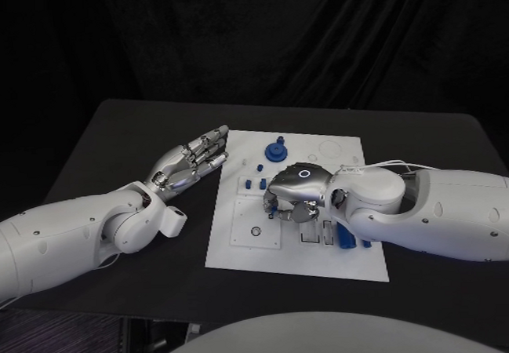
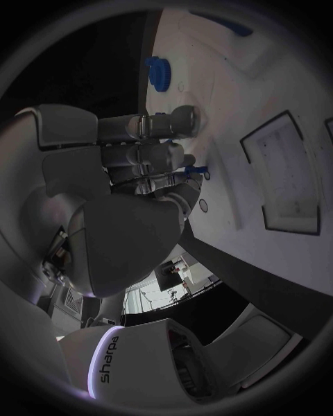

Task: Assemble the parts on the task board

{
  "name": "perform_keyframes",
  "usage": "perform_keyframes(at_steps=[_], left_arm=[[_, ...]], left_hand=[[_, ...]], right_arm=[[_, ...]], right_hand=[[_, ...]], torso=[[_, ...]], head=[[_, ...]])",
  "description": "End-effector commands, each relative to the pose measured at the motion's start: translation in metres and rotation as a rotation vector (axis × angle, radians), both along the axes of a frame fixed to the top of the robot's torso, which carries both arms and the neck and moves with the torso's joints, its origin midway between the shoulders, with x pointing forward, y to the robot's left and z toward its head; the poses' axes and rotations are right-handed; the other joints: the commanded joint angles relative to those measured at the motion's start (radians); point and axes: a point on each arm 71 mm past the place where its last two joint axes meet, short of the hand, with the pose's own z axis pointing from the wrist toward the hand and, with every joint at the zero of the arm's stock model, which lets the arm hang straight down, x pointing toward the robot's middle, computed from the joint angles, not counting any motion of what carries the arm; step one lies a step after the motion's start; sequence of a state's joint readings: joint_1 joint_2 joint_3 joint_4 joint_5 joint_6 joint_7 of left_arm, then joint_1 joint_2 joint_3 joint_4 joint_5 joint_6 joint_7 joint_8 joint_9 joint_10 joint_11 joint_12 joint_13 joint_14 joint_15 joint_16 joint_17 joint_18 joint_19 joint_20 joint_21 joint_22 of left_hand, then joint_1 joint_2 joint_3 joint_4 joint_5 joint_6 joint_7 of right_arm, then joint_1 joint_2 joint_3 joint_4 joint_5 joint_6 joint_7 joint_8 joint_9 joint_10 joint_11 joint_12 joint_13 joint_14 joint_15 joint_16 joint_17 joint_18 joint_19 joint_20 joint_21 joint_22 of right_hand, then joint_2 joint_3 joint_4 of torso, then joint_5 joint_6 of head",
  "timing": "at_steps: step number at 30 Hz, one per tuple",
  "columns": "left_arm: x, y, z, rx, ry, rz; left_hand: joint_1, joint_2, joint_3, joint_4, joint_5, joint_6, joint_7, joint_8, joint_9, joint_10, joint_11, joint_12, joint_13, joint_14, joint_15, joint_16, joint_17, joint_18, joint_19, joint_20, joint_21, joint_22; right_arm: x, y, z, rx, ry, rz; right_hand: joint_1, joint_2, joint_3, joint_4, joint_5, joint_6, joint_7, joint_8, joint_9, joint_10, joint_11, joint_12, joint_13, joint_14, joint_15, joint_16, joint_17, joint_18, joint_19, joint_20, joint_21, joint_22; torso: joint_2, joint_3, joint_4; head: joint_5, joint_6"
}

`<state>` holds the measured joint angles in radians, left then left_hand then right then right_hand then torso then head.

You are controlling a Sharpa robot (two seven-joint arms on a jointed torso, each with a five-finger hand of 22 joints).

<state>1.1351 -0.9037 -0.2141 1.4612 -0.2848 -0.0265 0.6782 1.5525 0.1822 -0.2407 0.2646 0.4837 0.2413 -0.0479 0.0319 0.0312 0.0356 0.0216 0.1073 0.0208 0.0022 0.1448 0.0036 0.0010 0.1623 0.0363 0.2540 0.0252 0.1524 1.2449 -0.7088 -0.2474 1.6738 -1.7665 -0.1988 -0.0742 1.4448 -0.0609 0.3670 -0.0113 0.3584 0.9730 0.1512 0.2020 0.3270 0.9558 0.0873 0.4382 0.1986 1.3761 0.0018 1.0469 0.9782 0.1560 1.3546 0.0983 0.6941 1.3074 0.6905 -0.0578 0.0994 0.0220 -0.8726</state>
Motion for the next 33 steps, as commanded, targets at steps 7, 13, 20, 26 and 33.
perform_keyframes(at_steps=[7, 13, 20, 26, 33], left_arm=[[-0.0017, -0.0017, 0.0038, -0.054, -0.040, -0.017], [-0.0017, -0.0018, 0.0033, -0.052, -0.035, -0.019], [-0.0014, -0.0021, 0.0024, -0.047, -0.026, -0.022], [-0.0012, -0.0028, 0.0017, -0.047, -0.021, -0.026], [-0.0012, -0.0029, 0.0007, -0.046, -0.017, -0.027]], left_hand=[[0.011, 0.004, -0.001, -0.006, -0.003, 0.000, 0.008, -0.002, 0.000, -0.009, 0.002, -0.007, -0.001, -0.002, 0.007, -0.004, -0.001, 0.016, 0.001, 0.008, -0.001, -0.002], [0.012, 0.004, 0.000, -0.007, -0.004, -0.001, 0.008, -0.002, 0.000, -0.009, 0.004, -0.008, -0.001, -0.002, 0.008, -0.004, -0.001, 0.016, 0.001, 0.008, -0.001, -0.002], [0.013, 0.005, 0.000, -0.008, -0.006, -0.004, 0.006, -0.002, -0.001, -0.010, 0.005, -0.009, -0.001, -0.002, 0.010, -0.004, -0.001, 0.016, 0.001, 0.009, -0.001, -0.003], [0.014, 0.005, 0.000, -0.009, -0.007, -0.005, 0.005, -0.003, -0.001, -0.010, 0.007, -0.010, -0.002, -0.002, 0.011, -0.004, -0.001, 0.016, 0.001, 0.010, -0.001, -0.003], [0.015, 0.006, 0.001, -0.010, -0.007, -0.007, 0.003, -0.003, -0.001, -0.011, 0.009, -0.010, -0.001, -0.002, 0.012, -0.004, -0.001, 0.015, 0.001, 0.011, -0.001, -0.003]], right_arm=[[-0.0040, 0.0033, -0.0026, 0.007, -0.004, 0.006], [-0.0050, 0.0037, -0.0043, 0.008, 0.000, 0.006], [-0.0042, 0.0041, -0.0059, 0.000, 0.004, 0.005], [-0.0043, 0.0043, -0.0075, -0.012, 0.012, 0.005], [-0.0045, 0.0030, -0.0092, -0.019, 0.018, 0.002]], right_hand=[[-0.001, -0.008, 0.000, -0.006, -0.005, -0.004, 0.001, -0.007, 0.002, 0.013, -0.001, 0.003, 0.003, 0.000, 0.000, 0.004, -0.002, -0.019, 0.003, 0.001, 0.002, 0.081], [-0.001, -0.009, 0.000, -0.007, -0.005, -0.004, 0.001, -0.007, 0.002, 0.013, -0.001, 0.003, 0.003, -0.001, 0.000, 0.003, -0.004, -0.019, 0.003, 0.001, 0.001, 0.081], [0.000, -0.009, 0.001, -0.008, -0.005, -0.004, 0.001, -0.007, 0.003, 0.014, -0.001, 0.004, 0.004, -0.001, 0.000, 0.003, -0.003, -0.019, 0.002, 0.001, 0.001, 0.081], [0.000, -0.010, 0.001, -0.009, -0.005, -0.005, 0.001, -0.008, 0.003, 0.013, -0.001, 0.004, 0.004, -0.003, -0.001, 0.001, -0.006, -0.019, 0.002, 0.001, -0.001, 0.081], [-0.001, -0.012, 0.001, -0.011, -0.005, -0.010, 0.001, -0.013, 0.004, 0.007, 0.000, 0.000, 0.004, -0.008, 0.000, -0.004, -0.011, -0.017, -0.003, 0.000, -0.010, 0.079]], torso=[[0.000, 0.0000, 0.0008], [0.000, 0.0001, -0.0005], [0.001, -0.0005, 0.0006], [0.001, -0.0001, 0.0001], [0.000, -0.0002, 0.0001]], head=[[0.002, 0.000], [0.006, 0.000], [0.005, 0.000], [0.009, 0.000], [0.011, 0.000]])
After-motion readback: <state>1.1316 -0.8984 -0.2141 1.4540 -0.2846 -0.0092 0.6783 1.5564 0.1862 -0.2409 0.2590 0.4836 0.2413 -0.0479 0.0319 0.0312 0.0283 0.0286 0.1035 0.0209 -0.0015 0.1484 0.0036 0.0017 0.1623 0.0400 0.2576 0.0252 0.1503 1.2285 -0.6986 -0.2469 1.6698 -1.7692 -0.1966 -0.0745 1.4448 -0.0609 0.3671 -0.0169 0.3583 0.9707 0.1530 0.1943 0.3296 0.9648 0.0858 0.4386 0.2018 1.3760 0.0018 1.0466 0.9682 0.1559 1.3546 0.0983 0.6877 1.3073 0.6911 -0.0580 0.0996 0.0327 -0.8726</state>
